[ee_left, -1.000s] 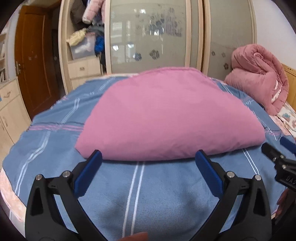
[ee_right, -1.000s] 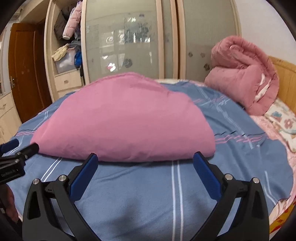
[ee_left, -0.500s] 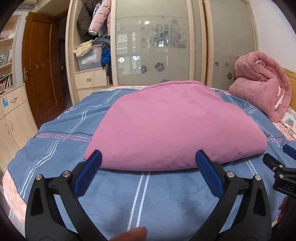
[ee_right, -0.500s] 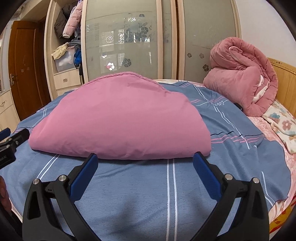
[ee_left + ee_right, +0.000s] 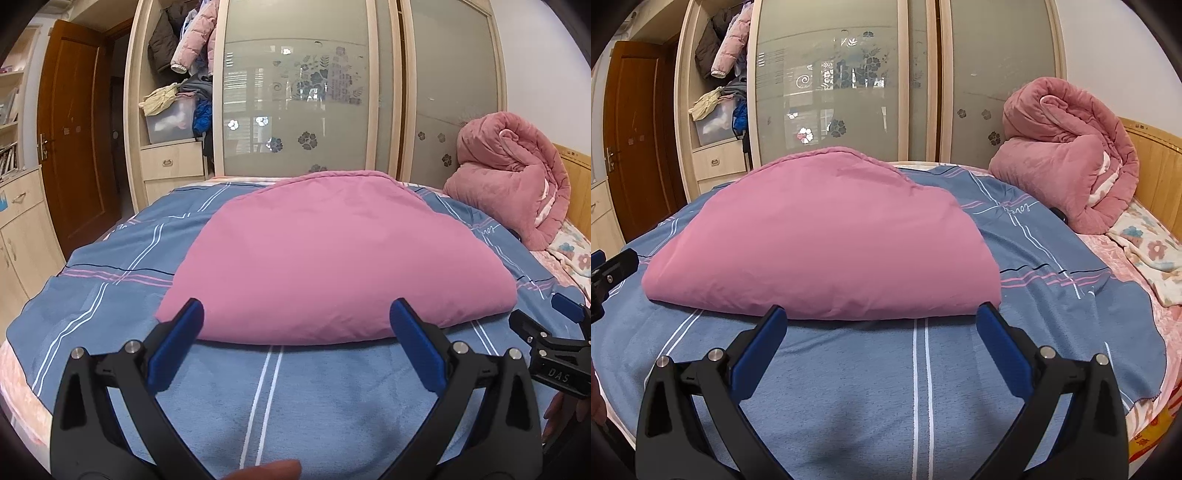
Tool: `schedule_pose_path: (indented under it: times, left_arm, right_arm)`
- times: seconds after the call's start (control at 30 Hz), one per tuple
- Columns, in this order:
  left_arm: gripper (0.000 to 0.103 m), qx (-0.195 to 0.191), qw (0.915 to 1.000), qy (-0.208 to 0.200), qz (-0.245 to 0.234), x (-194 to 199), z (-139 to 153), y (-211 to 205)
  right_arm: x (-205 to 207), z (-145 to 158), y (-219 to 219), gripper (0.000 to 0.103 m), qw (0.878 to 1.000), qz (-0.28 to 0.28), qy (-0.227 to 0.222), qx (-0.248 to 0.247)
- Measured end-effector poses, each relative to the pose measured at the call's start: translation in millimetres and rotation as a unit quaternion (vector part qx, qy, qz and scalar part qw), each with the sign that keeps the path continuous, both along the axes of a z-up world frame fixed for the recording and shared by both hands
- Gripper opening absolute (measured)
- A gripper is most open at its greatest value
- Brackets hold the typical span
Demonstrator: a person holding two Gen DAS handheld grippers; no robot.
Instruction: Fold large clothes
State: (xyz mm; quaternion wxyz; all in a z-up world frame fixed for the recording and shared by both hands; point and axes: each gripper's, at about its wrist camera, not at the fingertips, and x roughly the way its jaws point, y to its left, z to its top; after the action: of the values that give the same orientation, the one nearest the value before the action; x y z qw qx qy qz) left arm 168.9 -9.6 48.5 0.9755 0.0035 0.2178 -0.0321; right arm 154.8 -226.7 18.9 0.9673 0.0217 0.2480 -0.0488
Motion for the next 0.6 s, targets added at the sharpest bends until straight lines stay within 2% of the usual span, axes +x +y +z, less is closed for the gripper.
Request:
schedule_pose_path:
  times: [0.6]
  left_arm:
    - [0.101,0.007,0.9999,0.012,0.008,1.2,-4.2,2.3]
  right_arm:
    - [-2.3,4.6,9.1,0.102,1.0,0.004,-0.01,-0.01]
